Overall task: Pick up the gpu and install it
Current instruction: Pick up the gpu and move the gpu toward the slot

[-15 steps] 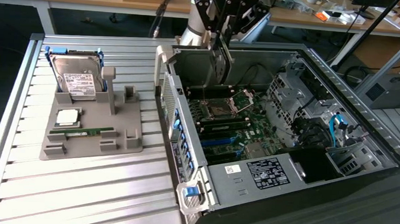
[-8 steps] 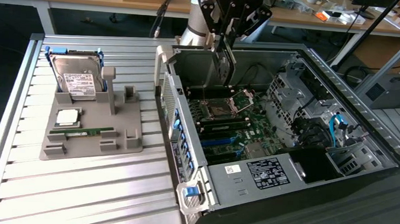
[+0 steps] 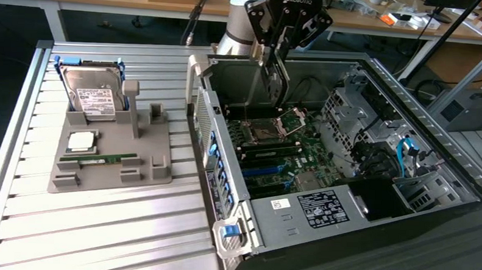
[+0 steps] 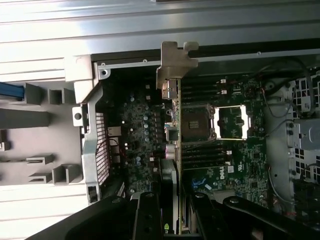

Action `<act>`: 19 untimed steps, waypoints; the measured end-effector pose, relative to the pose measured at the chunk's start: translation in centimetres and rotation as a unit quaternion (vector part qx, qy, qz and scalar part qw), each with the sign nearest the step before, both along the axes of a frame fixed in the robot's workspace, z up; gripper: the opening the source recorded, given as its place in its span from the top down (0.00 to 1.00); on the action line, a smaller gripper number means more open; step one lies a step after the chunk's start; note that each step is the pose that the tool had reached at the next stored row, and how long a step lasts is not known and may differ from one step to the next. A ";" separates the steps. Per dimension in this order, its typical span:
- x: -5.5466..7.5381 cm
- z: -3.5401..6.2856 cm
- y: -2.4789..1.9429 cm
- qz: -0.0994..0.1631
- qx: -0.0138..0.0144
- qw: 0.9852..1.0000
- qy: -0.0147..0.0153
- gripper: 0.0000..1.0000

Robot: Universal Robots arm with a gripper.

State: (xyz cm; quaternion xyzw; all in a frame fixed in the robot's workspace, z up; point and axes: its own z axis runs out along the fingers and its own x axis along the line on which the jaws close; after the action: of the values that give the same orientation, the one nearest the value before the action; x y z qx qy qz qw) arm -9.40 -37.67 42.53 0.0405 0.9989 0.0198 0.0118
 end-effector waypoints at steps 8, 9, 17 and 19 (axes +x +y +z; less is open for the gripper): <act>0.7 -0.38 -0.49 0.000 0.000 1.000 0.000 0.73; 0.8 -0.43 -0.55 0.000 0.000 1.000 0.000 0.73; 1.2 -0.76 -0.83 0.000 0.000 1.000 0.000 0.73; 1.3 -0.85 -0.90 0.000 0.000 1.000 0.000 0.73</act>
State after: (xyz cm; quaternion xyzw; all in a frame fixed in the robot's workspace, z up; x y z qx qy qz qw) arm -8.11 -38.57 41.68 0.0405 0.9989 0.0197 0.0117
